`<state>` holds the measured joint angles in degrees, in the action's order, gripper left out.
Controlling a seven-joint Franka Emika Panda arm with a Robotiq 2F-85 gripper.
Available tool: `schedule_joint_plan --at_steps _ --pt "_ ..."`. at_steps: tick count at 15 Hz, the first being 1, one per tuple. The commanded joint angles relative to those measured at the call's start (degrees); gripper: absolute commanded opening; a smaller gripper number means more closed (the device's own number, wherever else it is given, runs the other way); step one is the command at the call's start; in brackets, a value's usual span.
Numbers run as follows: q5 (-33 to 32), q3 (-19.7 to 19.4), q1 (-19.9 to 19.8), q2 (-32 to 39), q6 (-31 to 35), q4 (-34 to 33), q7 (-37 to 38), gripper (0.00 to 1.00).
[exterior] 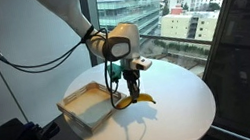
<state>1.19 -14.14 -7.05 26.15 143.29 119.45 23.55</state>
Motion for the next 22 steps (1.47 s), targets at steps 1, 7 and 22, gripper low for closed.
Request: schedule_joint_plan --at_steps 1,7,22 --pt "1.9 0.3 -0.8 1.8 0.7 -1.3 -0.5 0.15" --pt "3.0 0.1 -1.5 4.2 0.7 -1.8 -0.8 0.15" --pt "3.1 -0.4 -2.9 9.6 0.8 -4.3 -0.9 0.18"
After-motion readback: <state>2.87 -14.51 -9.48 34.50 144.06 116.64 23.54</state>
